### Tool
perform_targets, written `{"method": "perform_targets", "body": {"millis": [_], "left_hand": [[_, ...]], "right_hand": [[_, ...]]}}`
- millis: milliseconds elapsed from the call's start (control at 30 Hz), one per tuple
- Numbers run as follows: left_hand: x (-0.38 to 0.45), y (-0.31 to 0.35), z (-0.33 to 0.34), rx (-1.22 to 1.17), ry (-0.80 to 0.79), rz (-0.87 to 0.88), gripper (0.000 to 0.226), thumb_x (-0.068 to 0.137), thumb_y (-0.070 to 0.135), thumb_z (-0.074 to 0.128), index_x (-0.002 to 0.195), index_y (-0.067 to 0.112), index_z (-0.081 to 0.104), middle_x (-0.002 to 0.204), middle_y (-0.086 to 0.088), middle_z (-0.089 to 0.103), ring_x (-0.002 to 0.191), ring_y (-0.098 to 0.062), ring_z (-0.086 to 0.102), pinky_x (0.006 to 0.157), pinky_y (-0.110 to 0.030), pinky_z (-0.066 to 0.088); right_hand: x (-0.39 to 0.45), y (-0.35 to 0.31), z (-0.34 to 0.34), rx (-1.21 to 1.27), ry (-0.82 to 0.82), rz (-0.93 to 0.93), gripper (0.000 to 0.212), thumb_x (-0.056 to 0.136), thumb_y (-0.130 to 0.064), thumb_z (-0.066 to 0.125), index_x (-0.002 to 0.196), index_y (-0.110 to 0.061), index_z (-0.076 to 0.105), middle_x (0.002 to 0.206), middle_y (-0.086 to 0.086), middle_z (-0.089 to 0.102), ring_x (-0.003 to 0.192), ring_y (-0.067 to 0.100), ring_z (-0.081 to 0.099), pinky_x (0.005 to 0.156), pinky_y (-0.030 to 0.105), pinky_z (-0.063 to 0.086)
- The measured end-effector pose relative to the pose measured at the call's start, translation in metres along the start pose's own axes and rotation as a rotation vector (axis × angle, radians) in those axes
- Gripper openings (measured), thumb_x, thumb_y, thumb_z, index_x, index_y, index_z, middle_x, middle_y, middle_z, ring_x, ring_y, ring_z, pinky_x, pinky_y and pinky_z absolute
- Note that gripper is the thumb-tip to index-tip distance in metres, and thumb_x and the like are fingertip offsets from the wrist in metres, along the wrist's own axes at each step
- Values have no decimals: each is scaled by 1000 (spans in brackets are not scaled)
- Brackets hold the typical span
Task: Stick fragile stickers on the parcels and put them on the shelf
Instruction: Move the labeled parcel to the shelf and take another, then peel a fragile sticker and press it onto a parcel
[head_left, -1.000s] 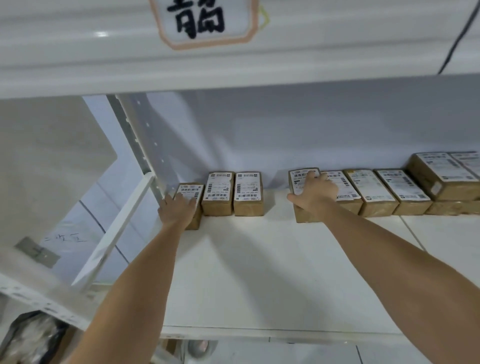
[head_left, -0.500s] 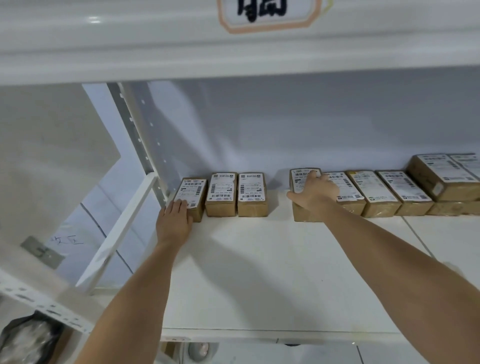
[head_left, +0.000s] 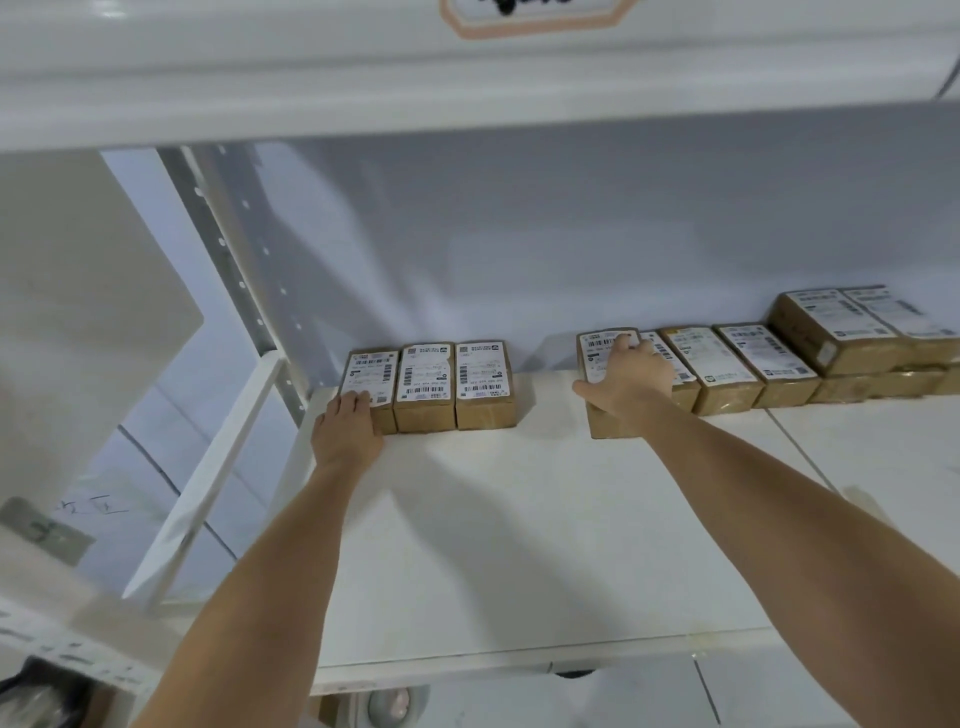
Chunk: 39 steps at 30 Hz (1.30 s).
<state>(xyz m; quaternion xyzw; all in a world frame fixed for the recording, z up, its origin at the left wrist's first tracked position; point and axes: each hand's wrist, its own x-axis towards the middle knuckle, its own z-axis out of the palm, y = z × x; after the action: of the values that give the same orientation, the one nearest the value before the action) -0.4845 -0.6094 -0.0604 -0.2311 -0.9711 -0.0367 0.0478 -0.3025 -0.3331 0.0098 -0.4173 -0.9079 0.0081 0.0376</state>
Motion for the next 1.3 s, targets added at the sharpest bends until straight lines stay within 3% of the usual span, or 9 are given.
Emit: {"method": "perform_targets", "body": {"millis": [67, 200, 367, 567, 700, 767, 967, 1133, 1300], "left_hand": [[4, -1, -5, -22, 26, -26, 59, 87, 15, 50, 142, 10, 31, 144, -10, 38, 133, -27, 33, 110, -38, 26], [12, 33, -26, -164, 341, -56, 44, 82, 7, 55, 123, -6, 47, 119, -27, 53, 112, -41, 47, 97, -48, 34], [2, 151, -40, -307, 397, 415, 35, 79, 13, 45, 106, -4, 59, 97, -23, 59, 89, -40, 57, 75, -43, 47], [-45, 294, -39, -668, -123, 469, 40, 94, 25, 46, 126, 1, 44, 128, -20, 45, 116, -37, 47, 91, -41, 41], [-73, 365, -48, -1149, -585, 250, 45, 93, 43, 47, 118, 6, 48, 109, -10, 58, 103, -32, 59, 85, -39, 52], [-88, 392, -54, -1224, -738, 240, 45, 92, 44, 51, 118, 7, 53, 105, -8, 63, 92, -28, 62, 78, -37, 53], [-127, 460, -54, -1129, -870, 312, 42, 89, 30, 61, 124, 12, 48, 101, -7, 62, 74, -20, 60, 62, -29, 51], [-158, 512, -48, -1141, -889, 350, 44, 91, 28, 59, 129, 12, 43, 118, -12, 61, 91, -25, 60, 65, -29, 47], [-183, 565, -46, -1170, -934, 304, 36, 93, 24, 56, 125, 9, 47, 118, -11, 63, 99, -27, 61, 73, -35, 51]], "right_hand": [[-3, 4, -2, 6, 14, 5, 86, 76, -62, 57, 134, -5, 30, 125, 19, 46, 112, 32, 49, 70, 32, 38], [-11, 11, -8, 37, 40, 16, 84, 76, -61, 58, 132, -4, 31, 124, 20, 44, 112, 33, 49, 70, 33, 38], [-23, 39, -12, 68, 43, 69, 85, 77, -62, 58, 134, -5, 29, 127, 19, 43, 114, 34, 46, 82, 37, 42], [-45, 101, -14, 193, 82, 210, 88, 76, -64, 56, 137, -7, 27, 129, 18, 41, 117, 35, 45, 86, 38, 42], [-58, 147, -22, 332, 128, 370, 84, 79, -58, 55, 140, -8, 25, 131, 16, 43, 118, 35, 46, 89, 38, 41], [-65, 171, -22, 339, 146, 406, 81, 81, -54, 53, 141, -8, 24, 130, 15, 43, 116, 33, 46, 85, 37, 41], [-90, 246, -15, 382, 151, 474, 70, 82, -45, 57, 134, -8, 30, 127, 12, 42, 115, 30, 45, 81, 35, 40], [-115, 321, -14, 673, 97, 467, 83, 77, -43, 68, 142, -13, 27, 141, 8, 34, 123, 27, 45, 97, 40, 44], [-137, 397, -9, 927, 57, 572, 72, 90, -36, 56, 147, -9, 20, 135, 8, 48, 106, 22, 55, 71, 24, 44]]}}
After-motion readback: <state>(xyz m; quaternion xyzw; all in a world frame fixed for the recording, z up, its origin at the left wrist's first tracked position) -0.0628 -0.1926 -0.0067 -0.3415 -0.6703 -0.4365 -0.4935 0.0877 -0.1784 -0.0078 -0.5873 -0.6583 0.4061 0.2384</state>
